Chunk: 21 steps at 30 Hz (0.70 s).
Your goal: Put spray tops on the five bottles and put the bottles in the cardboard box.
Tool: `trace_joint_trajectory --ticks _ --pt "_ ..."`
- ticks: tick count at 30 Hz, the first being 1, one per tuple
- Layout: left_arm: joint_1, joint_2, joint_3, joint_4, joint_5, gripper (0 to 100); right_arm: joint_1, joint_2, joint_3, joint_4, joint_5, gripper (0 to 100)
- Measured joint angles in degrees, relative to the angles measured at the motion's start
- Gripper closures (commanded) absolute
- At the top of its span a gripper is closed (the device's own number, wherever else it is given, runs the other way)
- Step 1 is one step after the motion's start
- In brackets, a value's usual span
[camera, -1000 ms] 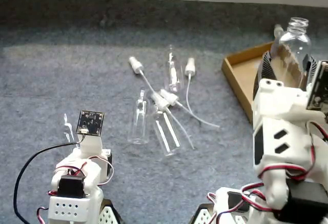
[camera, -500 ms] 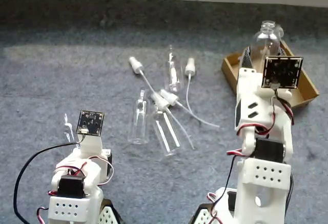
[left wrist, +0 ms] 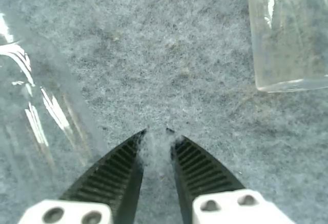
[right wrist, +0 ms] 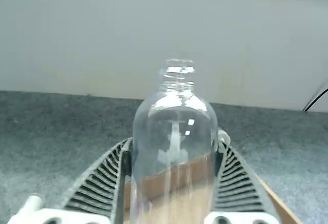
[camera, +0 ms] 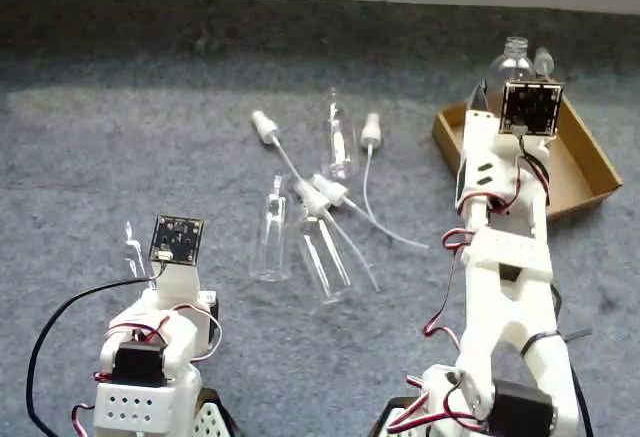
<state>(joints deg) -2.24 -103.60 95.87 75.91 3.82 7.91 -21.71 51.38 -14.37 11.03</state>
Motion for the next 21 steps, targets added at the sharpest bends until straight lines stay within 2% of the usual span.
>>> trace_joint_trajectory --ticks 9,17,21 --pt "0.0 0.0 0.0 0.0 0.0 99 0.4 9.4 -0.2 -11.1 0.1 90.7" --pt "0.0 0.0 0.0 0.0 0.0 99 4.5 23.8 -10.6 -13.5 -0.1 90.7" --pt "0.0 0.0 0.0 0.0 0.0 99 7.5 30.5 -15.4 -17.9 -7.0 90.7"
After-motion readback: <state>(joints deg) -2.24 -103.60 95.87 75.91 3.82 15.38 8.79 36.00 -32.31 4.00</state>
